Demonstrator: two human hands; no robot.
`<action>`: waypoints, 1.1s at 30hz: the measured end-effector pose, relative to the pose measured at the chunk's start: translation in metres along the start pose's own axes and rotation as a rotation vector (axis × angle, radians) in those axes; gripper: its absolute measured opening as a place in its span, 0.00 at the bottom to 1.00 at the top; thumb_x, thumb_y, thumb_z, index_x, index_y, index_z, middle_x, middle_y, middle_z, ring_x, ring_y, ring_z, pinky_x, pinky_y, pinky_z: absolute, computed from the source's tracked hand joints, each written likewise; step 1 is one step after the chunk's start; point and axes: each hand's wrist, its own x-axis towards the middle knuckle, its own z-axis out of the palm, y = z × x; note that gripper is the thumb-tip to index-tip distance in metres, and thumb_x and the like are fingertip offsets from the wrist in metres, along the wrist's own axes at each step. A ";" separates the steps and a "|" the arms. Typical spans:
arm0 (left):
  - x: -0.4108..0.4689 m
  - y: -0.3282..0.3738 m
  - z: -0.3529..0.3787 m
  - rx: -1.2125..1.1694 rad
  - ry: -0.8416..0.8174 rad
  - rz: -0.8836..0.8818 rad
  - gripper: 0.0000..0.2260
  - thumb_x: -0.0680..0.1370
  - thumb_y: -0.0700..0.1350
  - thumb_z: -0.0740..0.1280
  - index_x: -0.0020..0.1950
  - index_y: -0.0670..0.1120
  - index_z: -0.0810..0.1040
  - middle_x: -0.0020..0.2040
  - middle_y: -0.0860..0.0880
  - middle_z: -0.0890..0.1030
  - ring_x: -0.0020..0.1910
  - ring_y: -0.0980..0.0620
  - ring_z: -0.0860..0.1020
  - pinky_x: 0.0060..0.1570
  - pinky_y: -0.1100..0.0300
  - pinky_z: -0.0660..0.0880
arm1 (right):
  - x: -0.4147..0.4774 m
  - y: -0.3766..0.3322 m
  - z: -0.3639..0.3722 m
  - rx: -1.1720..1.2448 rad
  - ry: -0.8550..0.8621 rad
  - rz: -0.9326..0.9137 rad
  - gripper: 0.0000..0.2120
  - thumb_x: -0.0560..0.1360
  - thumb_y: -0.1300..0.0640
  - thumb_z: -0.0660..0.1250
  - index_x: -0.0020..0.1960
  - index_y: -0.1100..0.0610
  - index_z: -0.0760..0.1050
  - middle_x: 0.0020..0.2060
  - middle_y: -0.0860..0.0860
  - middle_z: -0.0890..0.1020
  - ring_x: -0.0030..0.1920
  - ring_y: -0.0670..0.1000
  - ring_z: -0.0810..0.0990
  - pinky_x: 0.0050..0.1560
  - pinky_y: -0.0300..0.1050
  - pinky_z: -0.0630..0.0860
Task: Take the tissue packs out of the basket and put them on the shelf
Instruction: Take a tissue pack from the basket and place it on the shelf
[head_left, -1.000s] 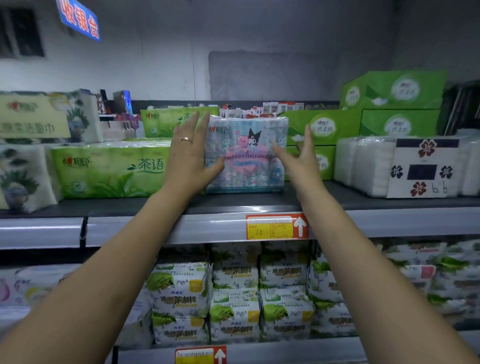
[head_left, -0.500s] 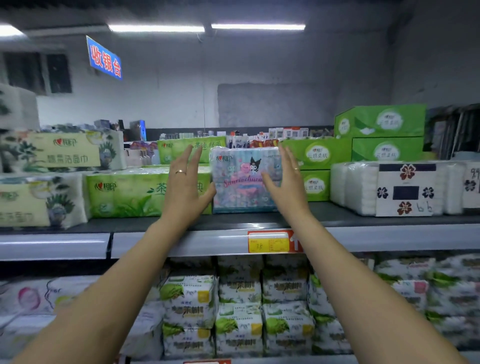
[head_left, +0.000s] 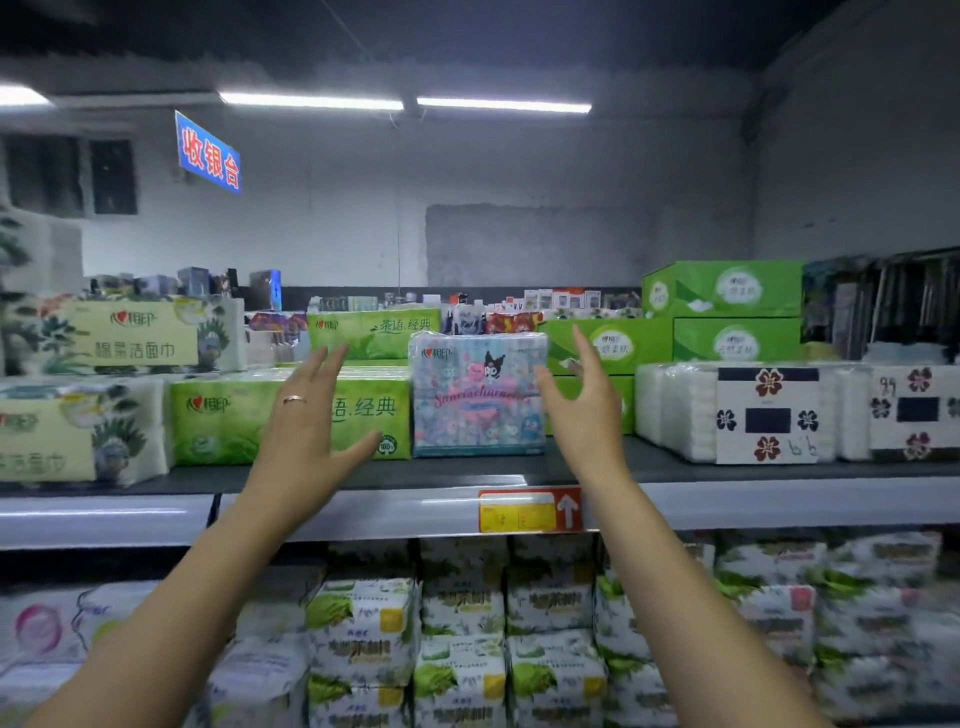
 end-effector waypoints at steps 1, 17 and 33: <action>-0.003 0.004 -0.002 -0.022 -0.024 -0.005 0.41 0.72 0.49 0.73 0.78 0.50 0.54 0.78 0.45 0.57 0.77 0.46 0.55 0.73 0.49 0.55 | -0.004 -0.003 -0.004 0.029 0.006 0.021 0.29 0.77 0.52 0.64 0.75 0.47 0.57 0.73 0.48 0.65 0.72 0.49 0.64 0.70 0.49 0.64; -0.052 0.049 -0.033 -0.259 -0.022 -0.173 0.38 0.74 0.50 0.71 0.77 0.58 0.51 0.78 0.54 0.54 0.76 0.54 0.54 0.68 0.59 0.54 | -0.054 -0.011 -0.021 0.275 -0.006 0.192 0.26 0.78 0.49 0.63 0.74 0.47 0.61 0.71 0.46 0.67 0.68 0.44 0.67 0.61 0.39 0.65; -0.084 0.034 -0.071 -0.414 -0.096 -0.234 0.35 0.76 0.50 0.69 0.75 0.64 0.51 0.78 0.58 0.53 0.74 0.61 0.53 0.67 0.59 0.54 | -0.101 -0.047 -0.023 0.317 0.074 0.297 0.23 0.79 0.49 0.60 0.73 0.48 0.62 0.71 0.47 0.67 0.60 0.40 0.68 0.51 0.33 0.65</action>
